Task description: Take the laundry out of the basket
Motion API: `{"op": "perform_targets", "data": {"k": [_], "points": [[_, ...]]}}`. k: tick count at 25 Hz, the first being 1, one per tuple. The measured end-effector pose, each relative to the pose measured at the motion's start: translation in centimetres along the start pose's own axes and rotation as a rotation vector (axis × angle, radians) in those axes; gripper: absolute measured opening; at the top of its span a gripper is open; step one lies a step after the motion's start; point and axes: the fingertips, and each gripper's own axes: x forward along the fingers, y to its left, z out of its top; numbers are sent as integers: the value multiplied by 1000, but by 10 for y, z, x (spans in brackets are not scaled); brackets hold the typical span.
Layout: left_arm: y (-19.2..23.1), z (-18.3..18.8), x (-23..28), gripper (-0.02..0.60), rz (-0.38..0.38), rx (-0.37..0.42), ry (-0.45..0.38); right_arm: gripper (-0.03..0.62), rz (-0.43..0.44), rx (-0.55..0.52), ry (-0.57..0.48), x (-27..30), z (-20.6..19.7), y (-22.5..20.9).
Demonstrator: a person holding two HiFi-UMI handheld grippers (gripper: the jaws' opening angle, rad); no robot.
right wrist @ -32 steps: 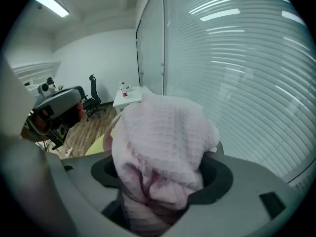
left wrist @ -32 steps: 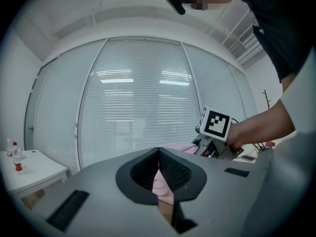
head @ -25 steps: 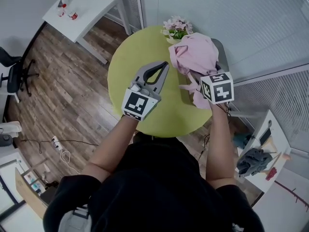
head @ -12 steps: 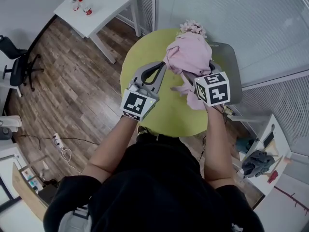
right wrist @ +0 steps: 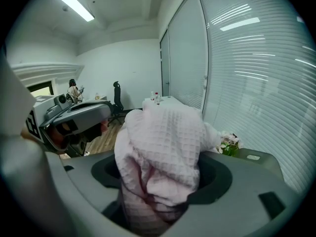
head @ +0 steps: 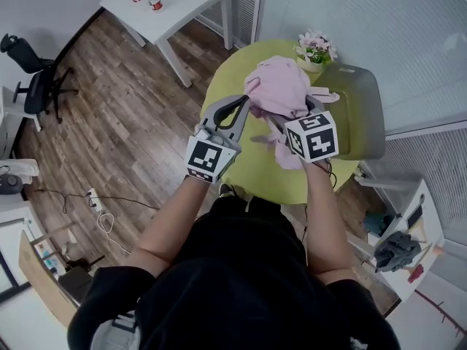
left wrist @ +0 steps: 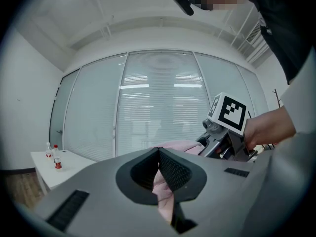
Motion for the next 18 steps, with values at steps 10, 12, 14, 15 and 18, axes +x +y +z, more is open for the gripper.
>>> {"op": "perform_targets", "data": {"k": [10, 12, 14, 15, 18], "points": [[19, -44, -29, 11, 16, -29, 59, 345, 52, 49, 83, 54, -47, 45], [22, -53, -33, 11, 17, -38, 70, 341, 59, 71, 105, 66, -61, 50], [24, -63, -37, 11, 18, -50, 85, 339, 70, 98, 130, 79, -77, 55], [25, -68, -39, 11, 18, -56, 94, 339, 76, 113, 143, 84, -87, 57], [25, -85, -44, 11, 19, -69, 119, 323, 83, 154, 180, 102, -117, 61]]}}
